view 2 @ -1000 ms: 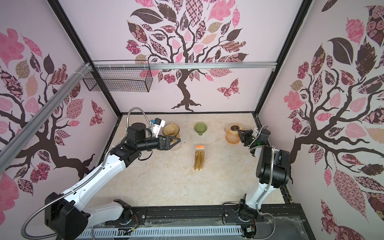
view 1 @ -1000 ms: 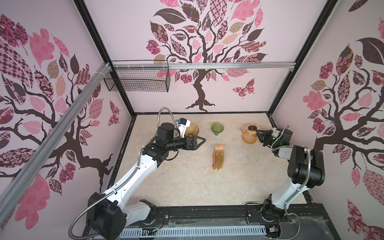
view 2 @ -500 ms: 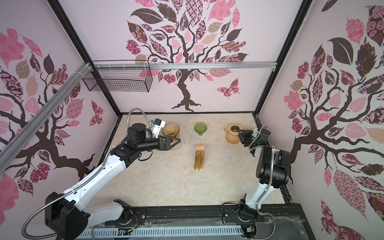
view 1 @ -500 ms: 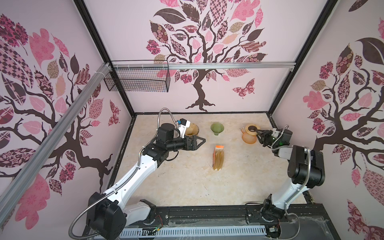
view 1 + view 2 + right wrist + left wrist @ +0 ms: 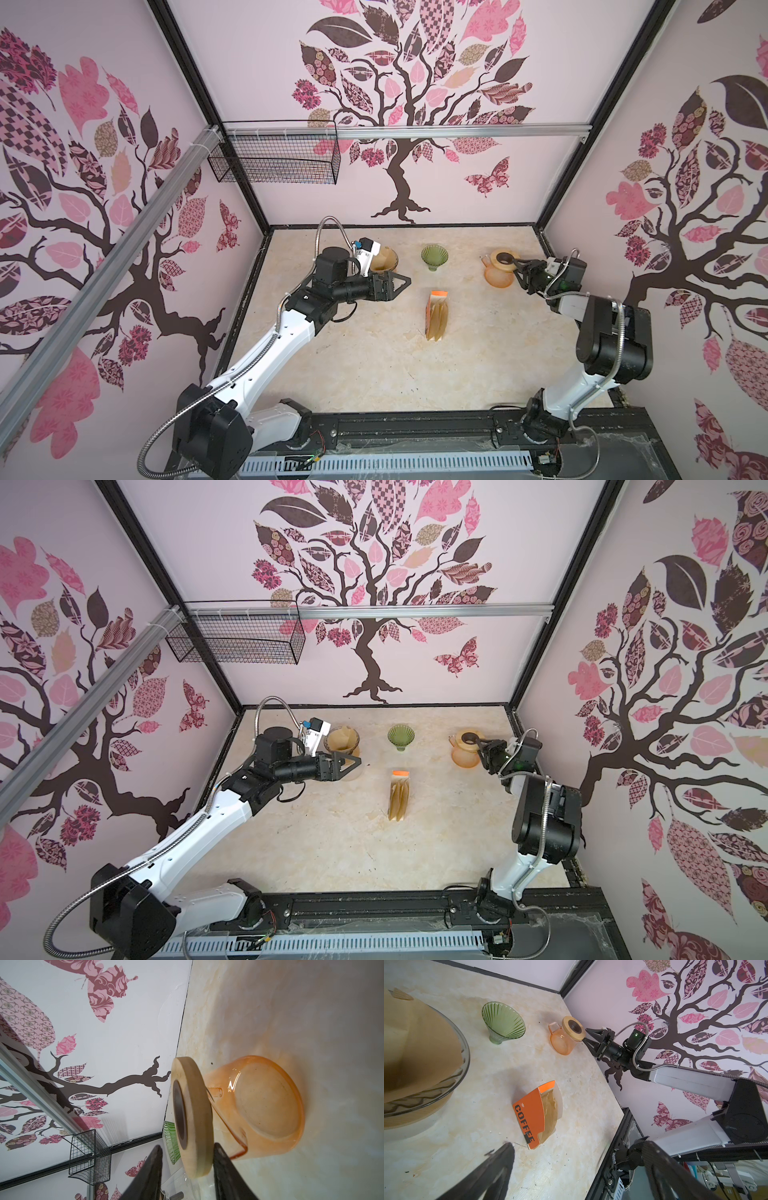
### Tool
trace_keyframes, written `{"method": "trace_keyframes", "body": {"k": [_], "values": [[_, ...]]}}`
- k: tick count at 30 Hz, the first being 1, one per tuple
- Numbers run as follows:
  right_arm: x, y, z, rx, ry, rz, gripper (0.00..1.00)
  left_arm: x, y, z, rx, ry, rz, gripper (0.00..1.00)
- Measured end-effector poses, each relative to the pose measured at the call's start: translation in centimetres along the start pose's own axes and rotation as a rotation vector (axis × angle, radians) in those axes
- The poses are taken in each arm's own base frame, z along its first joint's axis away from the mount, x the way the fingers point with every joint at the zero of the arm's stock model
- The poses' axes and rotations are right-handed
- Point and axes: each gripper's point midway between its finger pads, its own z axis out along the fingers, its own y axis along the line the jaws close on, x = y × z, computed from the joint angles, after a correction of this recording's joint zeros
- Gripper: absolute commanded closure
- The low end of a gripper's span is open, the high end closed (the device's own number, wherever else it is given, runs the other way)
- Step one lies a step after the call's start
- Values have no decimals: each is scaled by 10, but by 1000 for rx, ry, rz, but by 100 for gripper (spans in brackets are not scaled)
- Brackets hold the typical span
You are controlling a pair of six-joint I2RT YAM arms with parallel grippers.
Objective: Place the coffee filter in the dripper
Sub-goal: 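Open the right gripper and raise it off the ring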
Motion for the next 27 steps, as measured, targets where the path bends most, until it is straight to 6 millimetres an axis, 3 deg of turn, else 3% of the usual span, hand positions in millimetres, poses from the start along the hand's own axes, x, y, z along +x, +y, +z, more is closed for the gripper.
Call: {"method": "trace_keyframes", "body": {"k": [11, 15, 20, 27], "values": [[5, -9, -8, 72, -1, 11, 55, 0, 0, 0, -2, 0, 0, 2], [0, -5, -16, 95, -22, -6, 38, 1, 2, 0, -5, 1, -3, 2], [-14, 14, -20, 99, -69, -64, 2, 2, 4, 1, -16, -1, -4, 2], [-41, 46, -14, 55, -130, -145, 0, 1, 3, -3, -23, -8, 6, 2]]}}
